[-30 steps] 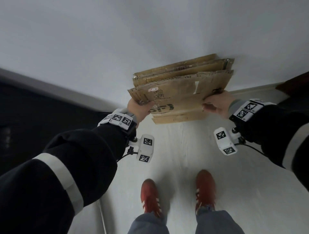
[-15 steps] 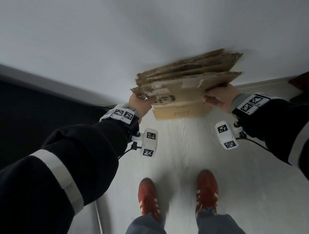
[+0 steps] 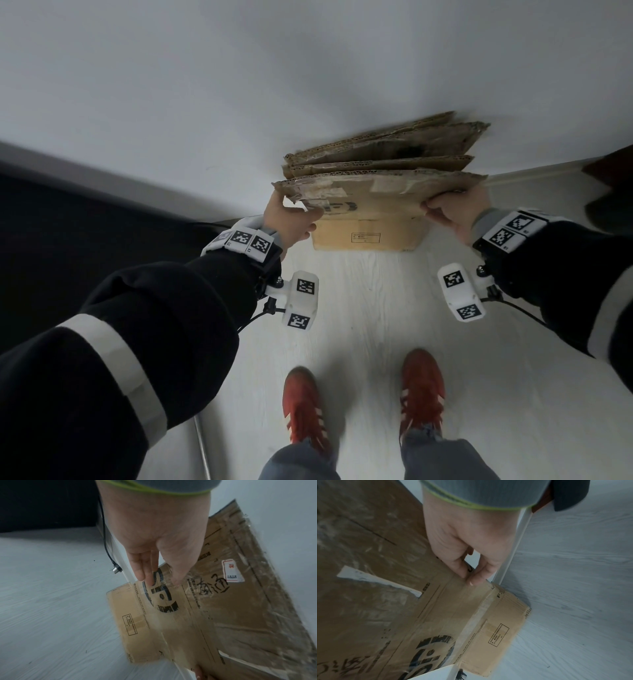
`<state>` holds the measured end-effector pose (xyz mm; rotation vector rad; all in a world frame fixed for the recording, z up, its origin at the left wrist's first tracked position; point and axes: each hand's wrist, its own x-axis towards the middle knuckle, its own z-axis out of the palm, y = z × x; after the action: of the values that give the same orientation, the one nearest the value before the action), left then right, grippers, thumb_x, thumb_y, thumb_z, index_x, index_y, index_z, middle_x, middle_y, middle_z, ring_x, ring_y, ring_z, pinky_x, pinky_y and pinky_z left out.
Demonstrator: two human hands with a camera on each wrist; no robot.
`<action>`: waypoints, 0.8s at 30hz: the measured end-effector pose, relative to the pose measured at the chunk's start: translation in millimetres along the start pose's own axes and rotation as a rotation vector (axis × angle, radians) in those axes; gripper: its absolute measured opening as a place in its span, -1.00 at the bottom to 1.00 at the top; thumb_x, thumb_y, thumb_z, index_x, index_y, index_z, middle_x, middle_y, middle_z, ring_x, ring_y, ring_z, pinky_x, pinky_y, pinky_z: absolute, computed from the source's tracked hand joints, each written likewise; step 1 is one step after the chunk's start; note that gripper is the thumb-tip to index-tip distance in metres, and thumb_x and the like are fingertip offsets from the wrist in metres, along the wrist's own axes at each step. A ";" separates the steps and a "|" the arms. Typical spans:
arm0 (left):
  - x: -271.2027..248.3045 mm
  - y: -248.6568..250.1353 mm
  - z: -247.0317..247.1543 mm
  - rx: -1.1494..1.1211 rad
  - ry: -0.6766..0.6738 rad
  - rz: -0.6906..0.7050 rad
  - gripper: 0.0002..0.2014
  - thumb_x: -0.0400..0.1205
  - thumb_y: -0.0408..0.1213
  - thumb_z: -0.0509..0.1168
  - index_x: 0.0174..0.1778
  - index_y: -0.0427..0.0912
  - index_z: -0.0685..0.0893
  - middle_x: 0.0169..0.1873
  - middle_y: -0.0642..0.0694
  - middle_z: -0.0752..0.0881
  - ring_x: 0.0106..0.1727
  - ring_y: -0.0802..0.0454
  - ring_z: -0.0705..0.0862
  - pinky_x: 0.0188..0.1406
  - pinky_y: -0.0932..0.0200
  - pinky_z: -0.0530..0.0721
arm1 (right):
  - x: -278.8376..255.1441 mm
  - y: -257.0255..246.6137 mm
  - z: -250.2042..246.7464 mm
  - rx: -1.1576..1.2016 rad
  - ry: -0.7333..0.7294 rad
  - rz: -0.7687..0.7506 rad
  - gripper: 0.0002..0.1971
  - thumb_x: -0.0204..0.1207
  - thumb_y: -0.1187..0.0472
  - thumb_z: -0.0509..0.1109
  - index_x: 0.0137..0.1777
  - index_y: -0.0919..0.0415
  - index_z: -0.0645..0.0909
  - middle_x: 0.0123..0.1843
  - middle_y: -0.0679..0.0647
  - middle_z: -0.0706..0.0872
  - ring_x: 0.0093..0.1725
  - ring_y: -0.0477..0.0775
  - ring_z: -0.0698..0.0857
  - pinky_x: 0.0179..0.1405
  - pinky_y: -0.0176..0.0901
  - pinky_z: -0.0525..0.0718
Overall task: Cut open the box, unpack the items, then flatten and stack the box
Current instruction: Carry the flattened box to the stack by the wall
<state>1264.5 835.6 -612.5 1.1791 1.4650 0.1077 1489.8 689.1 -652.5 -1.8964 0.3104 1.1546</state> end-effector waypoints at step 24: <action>-2.4 -28.6 -4.3 0.104 0.001 -0.089 -0.44 0.46 -0.35 0.52 0.38 -0.14 0.50 -0.26 -0.11 0.79 -0.36 0.02 0.76 -0.16 0.07 0.86 | -4.0 11.7 -1.5 -0.122 -0.031 -0.062 -0.89 0.57 0.45 0.41 -0.12 0.27 0.57 0.25 0.23 0.69 0.26 0.14 0.70 0.40 -0.01 0.63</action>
<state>1244.1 822.4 -628.2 1.1951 1.5369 -0.0302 1481.7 680.2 -655.4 -1.9772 0.1660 1.1832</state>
